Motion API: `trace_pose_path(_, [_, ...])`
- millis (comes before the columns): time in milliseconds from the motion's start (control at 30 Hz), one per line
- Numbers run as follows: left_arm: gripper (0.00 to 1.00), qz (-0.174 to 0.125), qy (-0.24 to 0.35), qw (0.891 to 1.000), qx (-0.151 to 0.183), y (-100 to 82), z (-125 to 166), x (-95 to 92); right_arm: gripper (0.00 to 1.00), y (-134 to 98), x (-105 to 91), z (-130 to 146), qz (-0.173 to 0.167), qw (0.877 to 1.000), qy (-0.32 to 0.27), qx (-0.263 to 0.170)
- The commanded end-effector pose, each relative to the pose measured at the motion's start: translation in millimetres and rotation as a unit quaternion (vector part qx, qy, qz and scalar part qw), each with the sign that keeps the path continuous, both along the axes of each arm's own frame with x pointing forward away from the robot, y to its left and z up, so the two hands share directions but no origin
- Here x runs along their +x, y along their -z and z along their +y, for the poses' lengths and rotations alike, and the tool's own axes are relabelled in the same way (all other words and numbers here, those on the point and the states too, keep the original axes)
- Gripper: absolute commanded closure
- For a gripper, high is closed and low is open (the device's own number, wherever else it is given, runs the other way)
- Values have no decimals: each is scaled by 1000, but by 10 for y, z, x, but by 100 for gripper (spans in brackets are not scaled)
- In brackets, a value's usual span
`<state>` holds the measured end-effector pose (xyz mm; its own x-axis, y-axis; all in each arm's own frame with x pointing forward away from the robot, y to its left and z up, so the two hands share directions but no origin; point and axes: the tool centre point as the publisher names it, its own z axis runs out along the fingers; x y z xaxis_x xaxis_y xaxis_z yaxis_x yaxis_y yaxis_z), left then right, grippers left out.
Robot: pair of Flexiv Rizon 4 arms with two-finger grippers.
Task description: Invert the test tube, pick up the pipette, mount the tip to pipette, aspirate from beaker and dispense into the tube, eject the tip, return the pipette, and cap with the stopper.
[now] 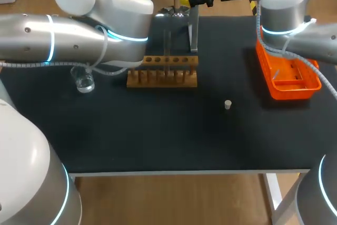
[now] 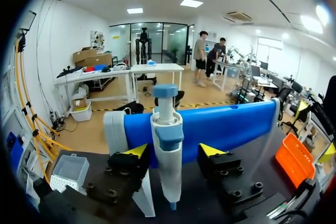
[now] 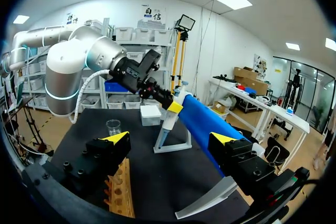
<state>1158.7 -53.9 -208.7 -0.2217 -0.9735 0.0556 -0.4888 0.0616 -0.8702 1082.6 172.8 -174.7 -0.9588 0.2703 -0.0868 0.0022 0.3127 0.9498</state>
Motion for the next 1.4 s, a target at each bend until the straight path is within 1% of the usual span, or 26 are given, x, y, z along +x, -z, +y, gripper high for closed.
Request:
trace_pose_path(33, [0, -1, 0, 1000, 0, -15, -20, -14, 0, -5, -1, -10, 1, 1000, -1, -1])
trace_pose_path(333, [0, -9, -2, 1000, 1, -106, -56, -129, 0, -5, -1, -10, 1, 1000, -1, -1])
trace_pose_path(500, [0, -19, -5, 1000, 2, -212, -64, -216, 0, -5, -1, -10, 1, 1000, -1, -1])
trace_pose_path(533, [0, -17, -8, 1000, 4, -241, -68, -233, 0, -5, -1, -10, 1, 1000, -1, -1])
trace_pose_path(567, [0, -8, -9, 1000, 10, -275, -75, -253, 0, -5, -1, -10, 1, 1000, -1, -1])
trace_pose_path(633, [0, -22, 2, 1000, 8, -380, -113, -311, 0, -5, -1, -10, 1, 1000, -1, -1])
trace_pose_path(700, [0, -27, 17, 999, 4, -476, -158, -389, 0, -5, -1, -10, 1, 1000, -1, -1])
trace_pose_path(867, [0, -51, 78, 996, -4, -661, -256, -621, 0, -5, -1, -10, 1, 1000, -1, -1])
trace_pose_path(967, [0, -62, 121, 991, -18, -714, -292, -758, 0, -5, -1, -10, 1, 1000, -1, -1])
trace_pose_path(1000, [0, -66, 134, 989, -14, -733, -298, -812, 0, -5, -1, -10, 1, 1000, -1, -1])
trace_pose_path(1067, [0, -72, 167, 983, -22, -751, -313, -902, 0, -5, -1, -10, 1, 1000, -1, -1])
trace_pose_path(1100, [0, -74, 179, 981, -24, -754, -315, -944, 0, -5, -1, -10, 1, 1000, -1, -1])
trace_pose_path(1133, [0, -65, 191, 979, -26, -751, -313, -977, 0, -5, -1, -10, 1, 1000, -1, -1])
trace_pose_path(1167, [0, -64, 199, 978, -28, -740, -308, -1009, 0, -5, -1, -10, 1, 1000, -1, -1])
trace_pose_path(1233, [0, -77, 231, 969, -32, -750, -302, -1077, 0, -5, -1, -10, 1, 1000, -1, -1])
trace_pose_path(1400, [0, -98, 298, 949, -32, -763, -337, -1237, 0, -5, -1, -10, 1, 1000, -1, -1])
